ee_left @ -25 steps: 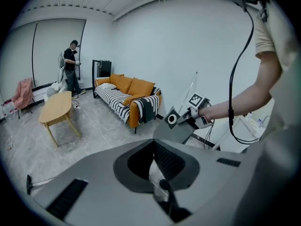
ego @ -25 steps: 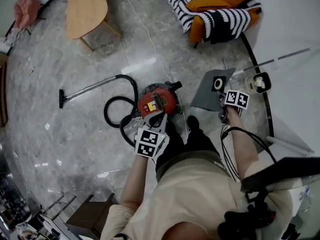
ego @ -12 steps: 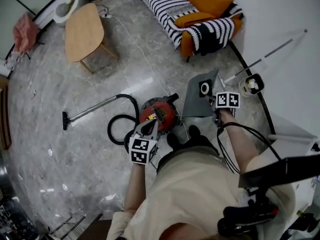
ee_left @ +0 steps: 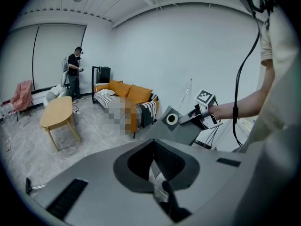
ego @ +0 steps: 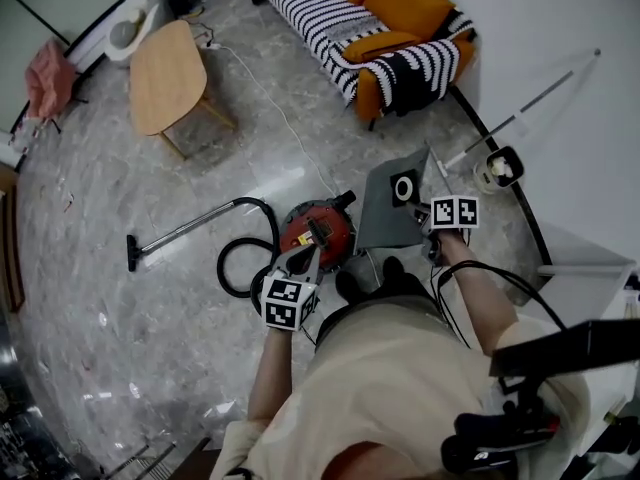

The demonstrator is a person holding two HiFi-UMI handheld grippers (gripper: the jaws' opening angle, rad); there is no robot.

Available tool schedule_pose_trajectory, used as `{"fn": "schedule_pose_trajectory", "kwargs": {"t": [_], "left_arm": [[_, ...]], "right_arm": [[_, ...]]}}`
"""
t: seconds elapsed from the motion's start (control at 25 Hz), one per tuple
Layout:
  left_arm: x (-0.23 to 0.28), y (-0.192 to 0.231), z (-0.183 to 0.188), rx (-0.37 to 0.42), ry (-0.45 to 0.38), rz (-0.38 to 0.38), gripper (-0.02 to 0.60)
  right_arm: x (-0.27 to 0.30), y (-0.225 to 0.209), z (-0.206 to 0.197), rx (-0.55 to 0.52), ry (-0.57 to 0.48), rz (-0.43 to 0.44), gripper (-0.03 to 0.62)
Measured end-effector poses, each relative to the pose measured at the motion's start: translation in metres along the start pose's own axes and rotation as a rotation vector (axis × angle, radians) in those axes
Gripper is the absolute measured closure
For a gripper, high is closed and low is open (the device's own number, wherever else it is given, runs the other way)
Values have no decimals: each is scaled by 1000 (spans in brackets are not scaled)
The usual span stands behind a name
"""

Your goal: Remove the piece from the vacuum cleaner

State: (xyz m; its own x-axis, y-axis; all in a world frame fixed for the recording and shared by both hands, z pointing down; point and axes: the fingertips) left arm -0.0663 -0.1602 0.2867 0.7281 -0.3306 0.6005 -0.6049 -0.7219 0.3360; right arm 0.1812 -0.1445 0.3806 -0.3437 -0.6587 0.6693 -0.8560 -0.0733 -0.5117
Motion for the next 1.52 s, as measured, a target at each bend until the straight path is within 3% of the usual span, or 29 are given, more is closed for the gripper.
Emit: {"fn": "schedule_pose_trajectory", "kwargs": {"t": [0.4,0.72,1.12,1.52], "left_arm": [[-9,-31,6,9,3,47,578],[16,-101,3,33,1,19,578],[34,-182,-24,23,-3,64,578],[4,-223,-73,-102,-15,190,578]], "right_arm": [[-20,-2,-17,11,7,63,568],[-64,-29,-45,24,-3,135,568],[-120,-88,-71,10,-3,163,568],[-136,-99,-119,-48,140,230,568]]}}
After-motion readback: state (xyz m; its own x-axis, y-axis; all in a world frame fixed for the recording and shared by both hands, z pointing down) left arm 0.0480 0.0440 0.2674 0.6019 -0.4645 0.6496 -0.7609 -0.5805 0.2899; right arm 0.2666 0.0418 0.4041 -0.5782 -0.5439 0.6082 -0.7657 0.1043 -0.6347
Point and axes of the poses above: the fingertips, and each gripper's own axes: x forward along the fingers, y to its left, z out of its top, and after that the axes turned 13 degrees about -x, right-handed
